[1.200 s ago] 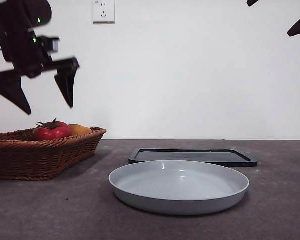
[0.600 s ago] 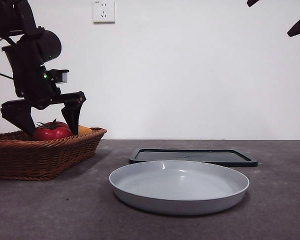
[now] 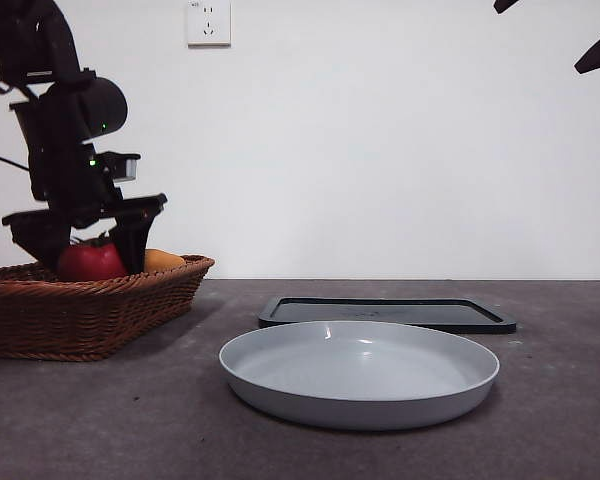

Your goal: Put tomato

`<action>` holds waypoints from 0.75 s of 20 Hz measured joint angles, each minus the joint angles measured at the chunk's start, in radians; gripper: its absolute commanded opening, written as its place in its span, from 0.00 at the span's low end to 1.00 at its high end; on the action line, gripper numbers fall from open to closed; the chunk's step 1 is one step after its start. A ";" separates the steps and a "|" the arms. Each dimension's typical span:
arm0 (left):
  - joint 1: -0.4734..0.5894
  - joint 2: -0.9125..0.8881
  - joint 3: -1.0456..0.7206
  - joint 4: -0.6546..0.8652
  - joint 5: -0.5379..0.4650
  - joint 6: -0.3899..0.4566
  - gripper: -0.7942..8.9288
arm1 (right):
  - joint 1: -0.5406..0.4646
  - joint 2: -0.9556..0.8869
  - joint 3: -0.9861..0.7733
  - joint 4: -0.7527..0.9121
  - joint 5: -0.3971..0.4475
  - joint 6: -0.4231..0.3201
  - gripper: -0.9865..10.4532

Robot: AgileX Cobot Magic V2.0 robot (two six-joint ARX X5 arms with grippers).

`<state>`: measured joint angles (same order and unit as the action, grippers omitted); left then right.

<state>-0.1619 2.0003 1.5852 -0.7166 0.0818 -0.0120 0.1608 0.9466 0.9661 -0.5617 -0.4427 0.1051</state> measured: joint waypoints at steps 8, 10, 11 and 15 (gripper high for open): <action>-0.072 -0.001 0.260 -0.445 0.132 -0.004 0.33 | 0.000 0.000 0.000 0.000 0.000 0.000 0.72; -0.140 -0.006 0.260 -0.511 0.160 -0.004 0.33 | 0.000 0.000 0.000 0.000 0.000 0.000 0.72; -0.179 -0.009 0.260 -0.527 0.160 -0.004 0.33 | 0.000 0.000 0.000 0.000 0.000 0.000 0.72; -0.361 -0.018 0.260 -0.524 0.161 -0.004 0.33 | 0.000 0.000 0.000 0.000 0.000 0.000 0.72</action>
<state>-0.5228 1.9820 1.8454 -1.2404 0.2432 -0.0162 0.1608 0.9466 0.9661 -0.5621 -0.4427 0.1051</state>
